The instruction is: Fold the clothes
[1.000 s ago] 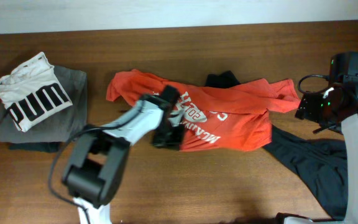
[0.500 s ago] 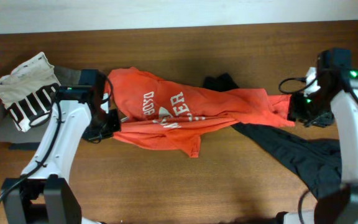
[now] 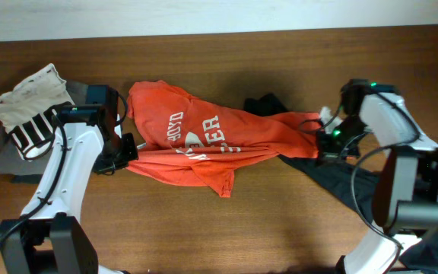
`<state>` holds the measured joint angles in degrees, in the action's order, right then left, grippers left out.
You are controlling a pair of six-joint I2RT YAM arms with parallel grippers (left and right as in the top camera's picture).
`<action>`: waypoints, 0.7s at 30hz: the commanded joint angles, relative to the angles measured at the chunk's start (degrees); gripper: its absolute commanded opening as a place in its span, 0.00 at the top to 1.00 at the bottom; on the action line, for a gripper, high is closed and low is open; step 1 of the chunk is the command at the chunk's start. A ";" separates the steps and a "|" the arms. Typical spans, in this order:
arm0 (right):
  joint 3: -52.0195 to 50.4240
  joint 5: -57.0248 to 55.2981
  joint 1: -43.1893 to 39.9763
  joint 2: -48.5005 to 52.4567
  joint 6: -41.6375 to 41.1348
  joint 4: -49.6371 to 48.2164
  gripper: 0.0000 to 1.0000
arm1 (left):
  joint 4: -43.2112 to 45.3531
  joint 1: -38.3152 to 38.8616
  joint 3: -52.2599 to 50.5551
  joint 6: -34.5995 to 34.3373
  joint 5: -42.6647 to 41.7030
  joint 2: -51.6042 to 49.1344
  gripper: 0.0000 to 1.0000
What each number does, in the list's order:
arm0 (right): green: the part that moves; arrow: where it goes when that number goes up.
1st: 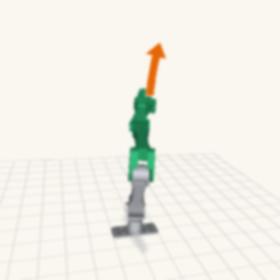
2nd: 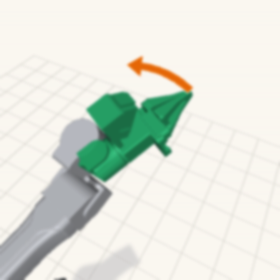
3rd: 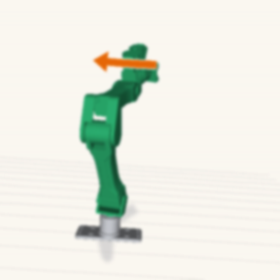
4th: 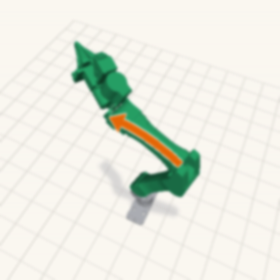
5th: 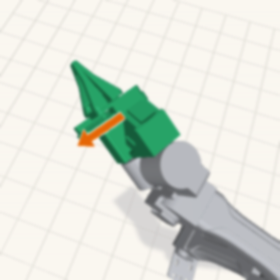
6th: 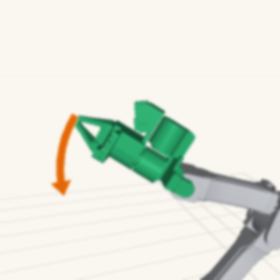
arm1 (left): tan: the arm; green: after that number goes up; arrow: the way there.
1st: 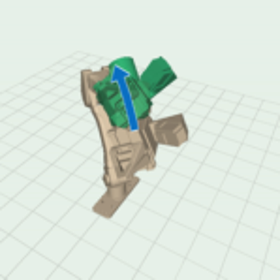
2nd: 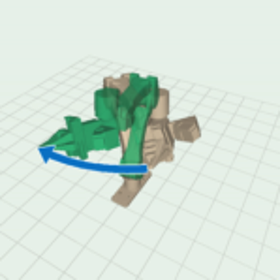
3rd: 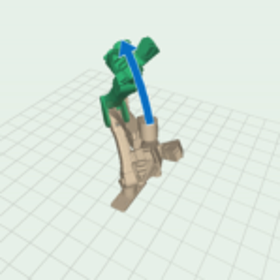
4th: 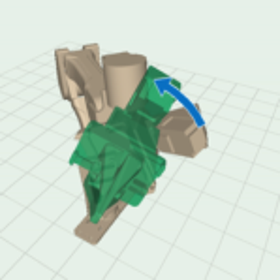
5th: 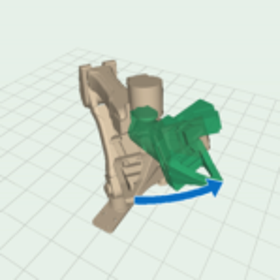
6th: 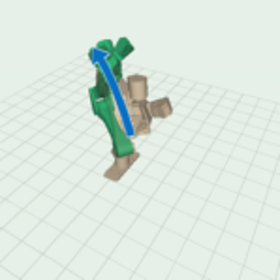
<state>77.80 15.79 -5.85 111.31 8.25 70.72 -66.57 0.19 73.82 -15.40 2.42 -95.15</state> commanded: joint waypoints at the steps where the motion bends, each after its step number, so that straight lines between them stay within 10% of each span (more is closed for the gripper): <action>1: -3.52 1.60 2.58 1.20 1.68 -3.39 0.96 | 0.17 -0.35 0.04 0.48 1.49 0.02 1.00; 21: -11.58 -25.53 -7.87 1.68 -18.93 -36.35 0.96 | 0.17 -0.35 0.04 0.46 1.49 0.02 1.00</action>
<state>67.66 2.76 -5.96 110.10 -5.28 35.81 -66.43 0.19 73.82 -15.40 2.42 -95.15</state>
